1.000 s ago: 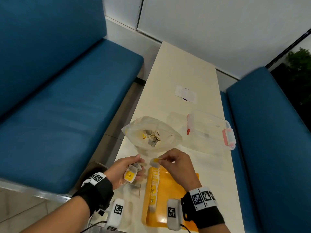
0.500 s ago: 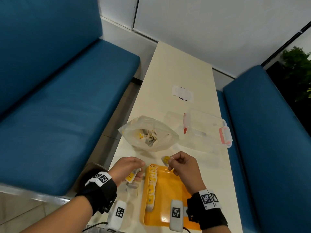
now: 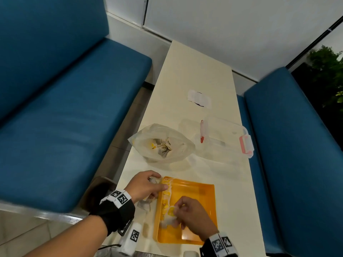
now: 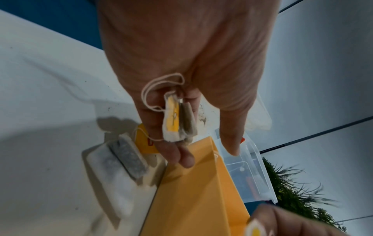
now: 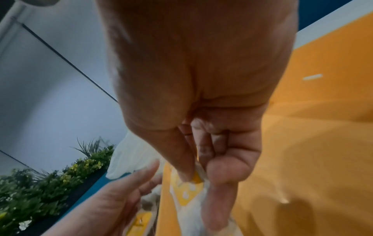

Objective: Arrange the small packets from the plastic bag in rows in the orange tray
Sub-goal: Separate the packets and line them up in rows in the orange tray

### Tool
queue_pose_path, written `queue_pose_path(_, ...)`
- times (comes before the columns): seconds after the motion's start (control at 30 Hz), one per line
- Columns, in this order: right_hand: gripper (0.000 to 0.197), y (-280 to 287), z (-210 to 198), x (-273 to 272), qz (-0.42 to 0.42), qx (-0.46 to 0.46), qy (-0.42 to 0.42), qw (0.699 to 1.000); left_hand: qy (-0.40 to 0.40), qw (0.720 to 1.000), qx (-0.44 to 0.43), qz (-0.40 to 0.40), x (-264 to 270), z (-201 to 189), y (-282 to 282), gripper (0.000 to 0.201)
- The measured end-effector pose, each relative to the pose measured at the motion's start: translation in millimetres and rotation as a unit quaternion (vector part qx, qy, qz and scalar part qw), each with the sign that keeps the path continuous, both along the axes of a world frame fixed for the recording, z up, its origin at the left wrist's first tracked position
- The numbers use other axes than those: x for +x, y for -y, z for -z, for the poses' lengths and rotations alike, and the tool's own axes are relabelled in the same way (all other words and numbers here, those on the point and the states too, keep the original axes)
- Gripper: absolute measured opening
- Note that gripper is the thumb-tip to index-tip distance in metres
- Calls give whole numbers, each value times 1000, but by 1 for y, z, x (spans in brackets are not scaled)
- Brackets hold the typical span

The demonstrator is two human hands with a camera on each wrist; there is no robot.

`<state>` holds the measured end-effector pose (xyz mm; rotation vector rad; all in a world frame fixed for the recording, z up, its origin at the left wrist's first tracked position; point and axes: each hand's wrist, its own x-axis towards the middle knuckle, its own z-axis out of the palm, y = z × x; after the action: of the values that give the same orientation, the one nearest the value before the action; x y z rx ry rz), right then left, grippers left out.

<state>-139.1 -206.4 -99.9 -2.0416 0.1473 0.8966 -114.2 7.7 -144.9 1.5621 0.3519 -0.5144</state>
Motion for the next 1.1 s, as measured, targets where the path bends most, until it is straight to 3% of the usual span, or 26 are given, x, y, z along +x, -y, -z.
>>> queue_pose_path(0.2,8,-5,13,-18,-42,-50,-77,995,5,1000,-3,3,0,5,4,48)
queue_pose_path(0.57,13,-25,31,-23,-1,-88,-23,996,2,1000,-20,-3,-2,13,6,45)
queue_pose_path(0.7,23,-28,28,-25,22,-111,0,994,-4,1000,-25,-3,-3,12,6,44)
queue_pose_path(0.83,26,-21,20,-25,-88,-188,128,970,-11,999,-35,-9,-4,7,5,42)
queue_pose_path(1.0,22,-29,19,-30,-230,-194,109,947,-39,997,-60,-23,-6,2,4,25)
queue_pose_path(1.1,22,-32,25,-32,-259,-204,119,937,-79,987,-120,-72,-5,-2,-2,26)
